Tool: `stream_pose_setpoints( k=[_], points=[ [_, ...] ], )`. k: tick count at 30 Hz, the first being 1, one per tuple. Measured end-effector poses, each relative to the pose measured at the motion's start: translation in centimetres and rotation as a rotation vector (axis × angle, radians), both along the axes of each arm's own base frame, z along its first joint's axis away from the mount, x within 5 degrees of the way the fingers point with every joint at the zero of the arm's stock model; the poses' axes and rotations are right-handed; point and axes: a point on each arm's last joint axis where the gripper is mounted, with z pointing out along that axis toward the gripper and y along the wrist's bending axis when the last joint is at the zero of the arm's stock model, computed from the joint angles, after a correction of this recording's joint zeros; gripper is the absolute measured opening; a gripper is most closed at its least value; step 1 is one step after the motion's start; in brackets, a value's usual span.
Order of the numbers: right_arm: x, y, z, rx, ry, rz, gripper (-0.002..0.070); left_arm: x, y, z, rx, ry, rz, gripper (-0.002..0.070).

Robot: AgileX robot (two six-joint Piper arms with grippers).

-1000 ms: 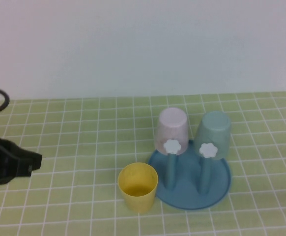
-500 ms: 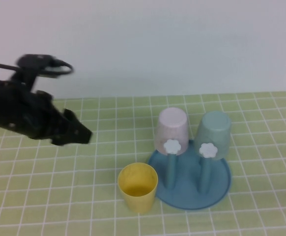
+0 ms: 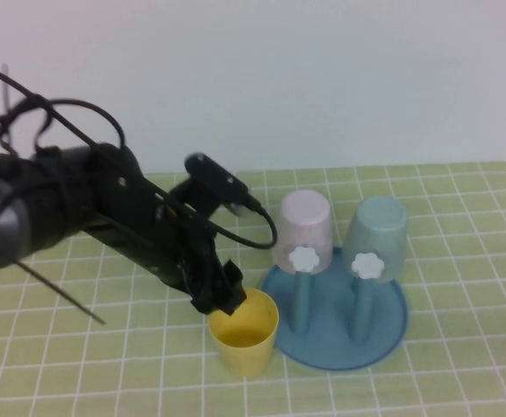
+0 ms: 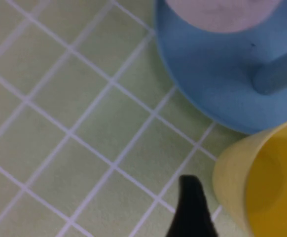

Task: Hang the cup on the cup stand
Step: Pick up the cup from the table

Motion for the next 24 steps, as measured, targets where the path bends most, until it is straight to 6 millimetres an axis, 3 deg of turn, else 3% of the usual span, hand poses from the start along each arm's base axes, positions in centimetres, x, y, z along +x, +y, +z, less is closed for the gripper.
stream_pose_setpoints(
  k=[4,6,8,12,14,19,24],
  points=[
    [0.0,0.0,0.0,0.0,0.0,0.0,-0.0001,0.8,-0.4,-2.3,0.032,0.033,-0.005,0.0443],
    [0.0,0.0,0.0,0.0,0.0,0.0,-0.0001,1.0,-0.5,-3.1,0.041,0.048,-0.004,0.0404],
    [0.0,0.0,0.0,0.0,0.0,0.0,-0.0001,1.2,-0.5,-3.6,0.048,0.061,-0.004,0.0333],
    [0.0,0.0,0.1,-0.004,-0.01,0.005,-0.0001,1.1,-0.5,-3.8,0.052,0.078,-0.01,0.0103],
    [0.1,0.0,0.2,0.002,-0.022,0.005,-0.0001,1.0,-0.6,-3.6,0.053,0.09,-0.018,0.0043],
    [0.4,0.2,0.6,0.037,-0.077,0.002,-0.0001,1.1,-0.9,-1.3,0.076,0.152,-0.086,0.0013],
    [0.8,0.3,2.5,0.042,-0.201,0.011,-0.0001,1.4,-0.8,3.8,0.141,0.143,-0.166,0.0011]
  ],
)
